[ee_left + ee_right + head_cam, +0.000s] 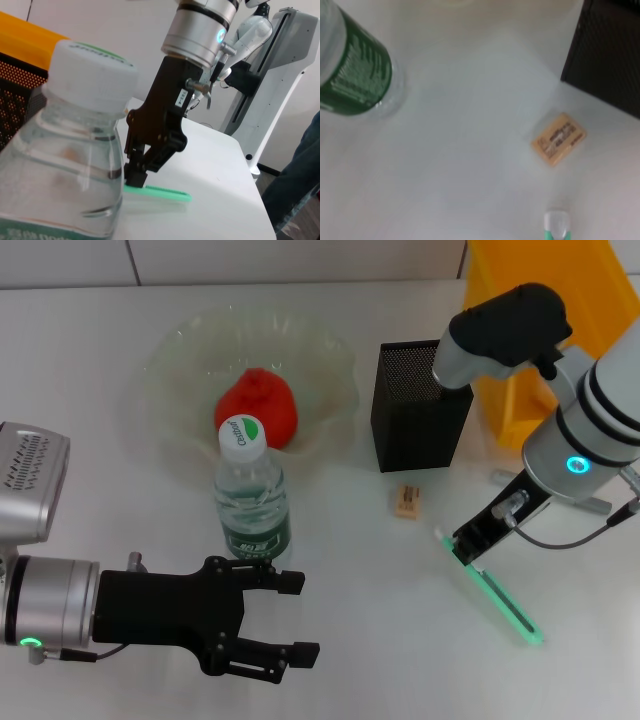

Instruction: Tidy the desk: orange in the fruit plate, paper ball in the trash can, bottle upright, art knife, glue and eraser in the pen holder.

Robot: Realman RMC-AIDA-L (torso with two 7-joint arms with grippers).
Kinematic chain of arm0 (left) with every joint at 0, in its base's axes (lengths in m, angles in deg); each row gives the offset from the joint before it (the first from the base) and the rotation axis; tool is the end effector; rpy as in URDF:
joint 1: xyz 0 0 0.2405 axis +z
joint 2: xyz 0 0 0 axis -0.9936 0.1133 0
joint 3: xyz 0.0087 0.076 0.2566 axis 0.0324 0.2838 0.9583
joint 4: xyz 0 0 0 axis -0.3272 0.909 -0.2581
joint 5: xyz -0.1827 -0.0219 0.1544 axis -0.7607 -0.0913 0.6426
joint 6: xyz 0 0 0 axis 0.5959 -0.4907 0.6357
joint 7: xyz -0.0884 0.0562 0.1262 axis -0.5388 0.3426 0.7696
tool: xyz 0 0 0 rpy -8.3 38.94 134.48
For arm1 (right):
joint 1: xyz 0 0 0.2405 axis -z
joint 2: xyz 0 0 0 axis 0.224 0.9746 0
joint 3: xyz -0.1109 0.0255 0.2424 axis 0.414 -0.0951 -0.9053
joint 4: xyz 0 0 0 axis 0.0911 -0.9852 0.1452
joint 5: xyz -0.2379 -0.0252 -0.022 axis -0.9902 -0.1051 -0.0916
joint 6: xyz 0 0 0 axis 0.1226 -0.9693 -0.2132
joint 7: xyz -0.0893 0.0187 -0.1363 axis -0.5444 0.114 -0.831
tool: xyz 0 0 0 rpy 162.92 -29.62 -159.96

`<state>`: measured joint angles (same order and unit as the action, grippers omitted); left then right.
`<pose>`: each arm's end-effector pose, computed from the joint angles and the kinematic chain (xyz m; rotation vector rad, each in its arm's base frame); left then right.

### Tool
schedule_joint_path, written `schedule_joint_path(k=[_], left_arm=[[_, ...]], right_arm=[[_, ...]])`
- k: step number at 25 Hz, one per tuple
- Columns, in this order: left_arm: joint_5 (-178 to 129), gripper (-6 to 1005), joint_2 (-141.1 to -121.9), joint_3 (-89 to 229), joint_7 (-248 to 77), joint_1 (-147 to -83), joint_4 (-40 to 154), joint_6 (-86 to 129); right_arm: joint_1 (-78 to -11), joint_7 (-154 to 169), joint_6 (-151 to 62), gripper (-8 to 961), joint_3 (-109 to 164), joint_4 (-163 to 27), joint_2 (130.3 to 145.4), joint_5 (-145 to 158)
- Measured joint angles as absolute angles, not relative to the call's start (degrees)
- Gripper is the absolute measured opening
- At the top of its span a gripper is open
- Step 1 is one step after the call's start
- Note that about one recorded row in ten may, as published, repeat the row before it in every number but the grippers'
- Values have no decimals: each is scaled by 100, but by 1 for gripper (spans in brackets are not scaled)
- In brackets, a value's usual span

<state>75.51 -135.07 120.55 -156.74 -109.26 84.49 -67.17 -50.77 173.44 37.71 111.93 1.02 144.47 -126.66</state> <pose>-0.2921 0.2849 -0.0772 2.9318 0.5807 0.6877 0.1757 0.3680 -0.0728 -2.4894 1.2353 -0.6654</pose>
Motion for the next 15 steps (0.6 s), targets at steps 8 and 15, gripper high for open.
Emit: schedule_joint_path(k=[8, 15], left_arm=[[7551, 870, -13503, 12056, -15674, -10927, 8449, -6708], [7551, 870, -13499, 12056, -15696, -10950, 8449, -6705]], right_arm=[[-4461, 16946, 3930, 90, 10397, 1532, 14448, -12505], [-3675, 15519, 3683, 89, 8781, 2540, 14456, -10669]])
